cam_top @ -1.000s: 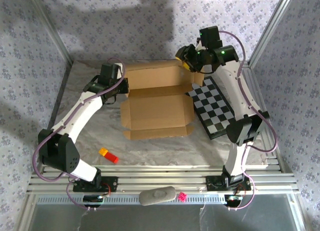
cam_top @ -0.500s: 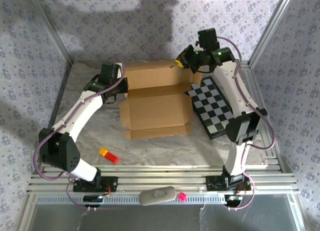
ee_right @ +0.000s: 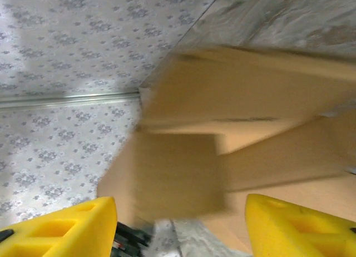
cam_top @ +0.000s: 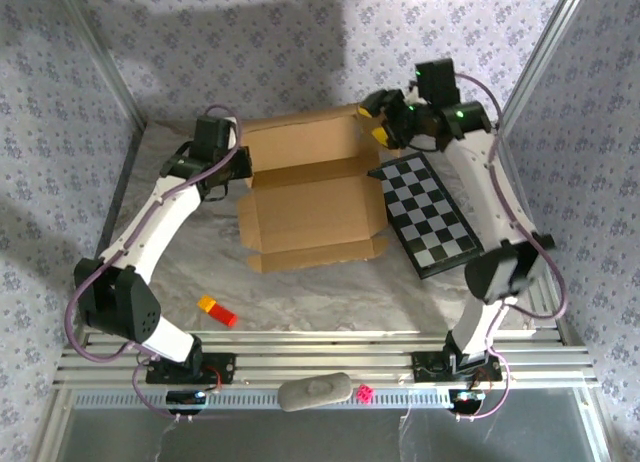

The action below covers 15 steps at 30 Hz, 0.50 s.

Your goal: Fold the paper box

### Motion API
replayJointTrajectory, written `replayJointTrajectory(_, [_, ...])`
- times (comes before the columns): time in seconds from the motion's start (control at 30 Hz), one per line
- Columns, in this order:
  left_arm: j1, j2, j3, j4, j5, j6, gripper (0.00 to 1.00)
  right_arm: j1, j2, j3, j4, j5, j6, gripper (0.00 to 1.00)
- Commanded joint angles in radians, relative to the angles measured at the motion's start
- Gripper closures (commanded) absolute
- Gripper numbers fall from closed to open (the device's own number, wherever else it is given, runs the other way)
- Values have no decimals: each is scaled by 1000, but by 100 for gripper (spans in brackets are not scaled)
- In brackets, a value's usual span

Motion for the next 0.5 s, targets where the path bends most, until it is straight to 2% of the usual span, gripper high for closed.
replayJointTrajectory(0.0, [35, 10, 51, -35, 59, -39, 100, -72, -163, -216, 130, -29, -56, 47])
replayJointTrajectory(0.1, [69, 11, 67, -47, 115, -59, 100, -132, -226, -389, 181, -86, -62, 62])
replayJointTrajectory(0.13, [76, 12, 76, -51, 129, -60, 100, -147, -233, -437, 203, -105, -56, 64])
replayJointTrajectory(0.27, [103, 19, 106, -77, 186, -76, 100, -168, -216, -559, 350, -158, 1, 60])
replayJointTrajectory(0.47, [127, 25, 119, -86, 244, -112, 100, -170, -86, -564, 478, -197, 58, 50])
